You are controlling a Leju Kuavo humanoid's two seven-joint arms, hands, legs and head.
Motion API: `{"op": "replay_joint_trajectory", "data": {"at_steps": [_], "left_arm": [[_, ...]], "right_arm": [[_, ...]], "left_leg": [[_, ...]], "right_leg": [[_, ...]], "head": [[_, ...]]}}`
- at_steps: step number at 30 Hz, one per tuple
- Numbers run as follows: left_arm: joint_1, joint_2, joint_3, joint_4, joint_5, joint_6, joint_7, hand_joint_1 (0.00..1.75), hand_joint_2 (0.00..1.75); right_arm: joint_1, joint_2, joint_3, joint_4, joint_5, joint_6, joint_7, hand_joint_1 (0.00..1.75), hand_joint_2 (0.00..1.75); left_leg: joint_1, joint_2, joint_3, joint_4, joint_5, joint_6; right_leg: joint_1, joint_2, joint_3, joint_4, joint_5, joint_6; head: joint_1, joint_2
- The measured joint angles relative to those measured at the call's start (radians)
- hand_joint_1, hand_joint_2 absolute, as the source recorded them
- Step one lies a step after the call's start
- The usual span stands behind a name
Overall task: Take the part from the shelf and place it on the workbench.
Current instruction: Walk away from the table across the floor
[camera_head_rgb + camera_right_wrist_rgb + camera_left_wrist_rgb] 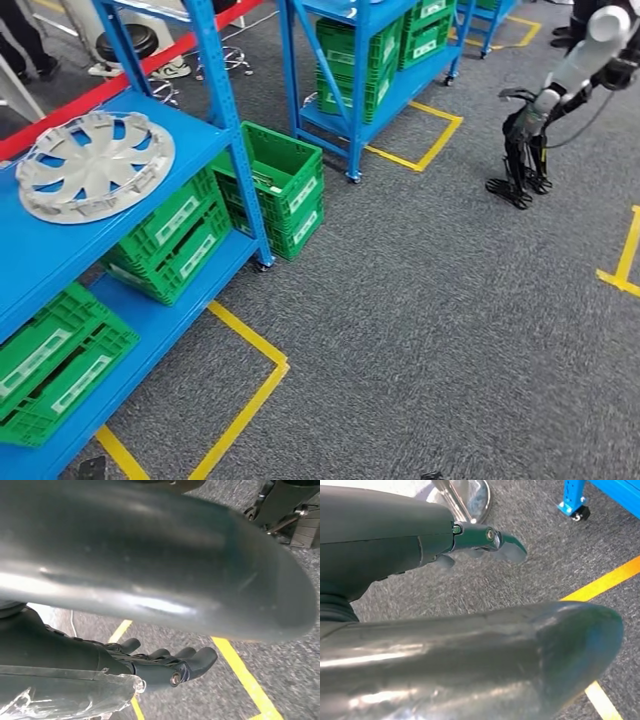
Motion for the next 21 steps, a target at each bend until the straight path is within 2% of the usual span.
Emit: {"op": "replay_joint_trajectory", "data": {"at_steps": [2, 3, 4, 6, 7, 8, 9, 10, 11, 12, 13, 14, 15, 17, 18, 19, 21], "left_arm": [[0.001, -0.002, 0.000, 0.000, 0.000, 0.002, 0.003, 0.00, 0.00], [0.002, -0.004, 0.000, 0.000, 0.002, 0.002, 0.006, 0.00, 0.00], [0.001, -0.005, 0.000, 0.000, 0.003, 0.003, 0.009, 0.00, 0.00], [-0.004, -0.008, 0.001, 0.000, 0.004, 0.004, 0.012, 0.00, 0.00], [-0.007, -0.008, 0.001, 0.000, 0.004, 0.004, 0.012, 0.00, 0.00], [-0.008, -0.008, 0.001, 0.000, 0.004, 0.004, 0.012, 0.00, 0.00], [-0.008, -0.009, 0.001, 0.000, 0.005, 0.004, 0.012, 0.00, 0.00], [-0.007, -0.009, 0.002, 0.000, 0.005, 0.004, 0.012, 0.00, 0.00], [-0.007, -0.010, 0.002, 0.000, 0.005, 0.004, 0.012, 0.00, 0.00], [-0.007, -0.011, 0.003, 0.000, 0.005, 0.004, 0.012, 0.00, 0.00], [-0.008, -0.011, 0.003, 0.000, 0.005, 0.004, 0.012, 0.00, 0.00], [-0.008, -0.012, 0.004, 0.000, 0.005, 0.004, 0.012, 0.00, 0.00], [-0.008, -0.012, 0.005, 0.000, 0.005, 0.004, 0.012, 0.00, 0.00], [-0.005, -0.012, 0.006, 0.000, 0.005, 0.004, 0.012, 0.00, 0.00], [-0.002, -0.012, 0.007, 0.000, 0.005, 0.004, 0.012, 0.00, 0.00], [-0.001, -0.012, 0.008, 0.000, 0.005, 0.004, 0.012, 0.00, 0.00], [-0.005, -0.014, 0.008, 0.000, 0.005, 0.005, 0.012, 0.00, 0.00]], "right_arm": [[-0.002, -0.001, -0.003, 0.000, -0.002, 0.005, -0.001, 0.00, 0.00], [-0.004, -0.002, -0.004, 0.000, -0.003, 0.007, -0.002, 0.00, 0.00], [-0.006, -0.003, -0.004, 0.000, -0.003, 0.008, -0.004, 0.00, 0.00], [-0.006, -0.005, -0.005, 0.000, -0.003, 0.010, -0.007, 0.00, 0.00], [-0.005, -0.006, -0.006, 0.000, -0.004, 0.010, -0.007, 0.00, 0.00], [-0.004, -0.007, -0.007, 0.000, -0.004, 0.011, -0.007, 0.00, 0.00], [-0.003, -0.007, -0.009, 0.000, -0.005, 0.012, -0.007, 0.00, 0.00], [-0.003, -0.008, -0.010, 0.000, -0.005, 0.012, -0.007, 0.00, 0.00], [-0.004, -0.009, -0.012, 0.000, -0.005, 0.012, -0.007, 0.00, 0.00], [-0.005, -0.010, -0.013, 0.000, -0.005, 0.012, -0.007, 0.00, 0.00], [-0.005, -0.011, -0.013, 0.000, -0.005, 0.012, -0.007, 0.00, 0.00], [-0.006, -0.011, -0.014, 0.000, -0.005, 0.013, -0.007, 0.00, 0.00], [-0.007, -0.012, -0.014, 0.000, -0.005, 0.013, -0.007, 0.00, 0.00], [-0.008, -0.012, -0.015, 0.000, -0.005, 0.013, -0.007, 0.00, 0.00], [-0.009, -0.013, -0.016, 0.000, -0.005, 0.013, -0.007, 0.00, 0.00], [-0.010, -0.013, -0.017, 0.000, -0.005, 0.013, -0.008, 0.00, 0.00], [-0.008, -0.014, -0.018, 0.000, -0.004, 0.013, -0.008, 0.00, 0.00]], "left_leg": [[0.001, -0.022, -0.004, -0.002, 0.002, 0.016], [0.003, -0.033, -0.003, -0.003, 0.004, 0.022], [0.006, -0.044, -0.003, -0.005, 0.006, 0.029], [0.009, -0.068, -0.002, -0.007, 0.009, 0.039], [0.009, -0.081, -0.003, -0.007, 0.009, 0.041], [0.009, -0.096, -0.003, -0.006, 0.010, 0.042], [0.008, -0.111, -0.002, -0.006, 0.010, 0.042], [0.008, -0.127, -0.001, -0.006, 0.010, 0.042], [0.008, -0.142, 0.001, -0.006, 0.010, 0.042], [0.009, -0.157, 0.002, -0.006, 0.010, 0.040], [0.008, -0.171, 0.002, -0.003, 0.010, 0.036], [0.007, -0.183, 0.000, -0.002, 0.010, 0.032], [0.008, -0.193, -0.003, -0.002, 0.012, 0.026], [0.011, -0.212, -0.010, -0.004, 0.017, 0.013], [0.011, -0.202, -0.013, -0.002, 0.015, 0.007], [0.011, -0.180, -0.020, 0.011, 0.004, 0.002], [0.009, -0.118, -0.063, 0.099, -0.051, -0.007]], "right_leg": [[0.000, -0.014, 0.007, -0.005, -0.001, 0.009], [-0.002, -0.002, 0.006, 0.000, -0.008, 0.015], [-0.004, 0.022, -0.003, 0.023, -0.024, 0.021], [-0.007, 0.079, -0.053, 0.137, -0.085, 0.027], [-0.007, 0.093, -0.090, 0.213, -0.117, 0.028], [-0.007, 0.098, -0.121, 0.274, -0.136, 0.029], [-0.007, 0.100, -0.139, 0.302, -0.135, 0.028], [-0.007, 0.102, -0.137, 0.286, -0.113, 0.026], [-0.007, 0.108, -0.115, 0.231, -0.075, 0.023], [-0.009, 0.126, -0.083, 0.155, -0.033, 0.020], [-0.012, 0.148, -0.051, 0.083, -0.004, 0.017], [-0.015, 0.167, -0.028, 0.033, 0.012, 0.014], [-0.015, 0.179, -0.016, 0.008, 0.015, 0.011], [-0.014, 0.168, -0.012, 0.001, 0.015, 0.003], [-0.014, 0.157, -0.011, -0.002, 0.018, -0.004], [-0.015, 0.146, -0.010, -0.006, 0.021, -0.010], [-0.015, 0.119, -0.008, -0.013, 0.024, -0.019]], "head": [[0.003, 0.000], [0.004, 0.000], [0.007, 0.000], [0.013, 0.000], [0.014, 0.000], [0.015, 0.000], [0.016, 0.000], [0.016, 0.000], [0.016, 0.000], [0.016, 0.000], [0.016, 0.000], [0.016, 0.000], [0.016, 0.000], [0.015, 0.000], [0.015, 0.000], [0.012, 0.000], [0.006, 0.000]]}}
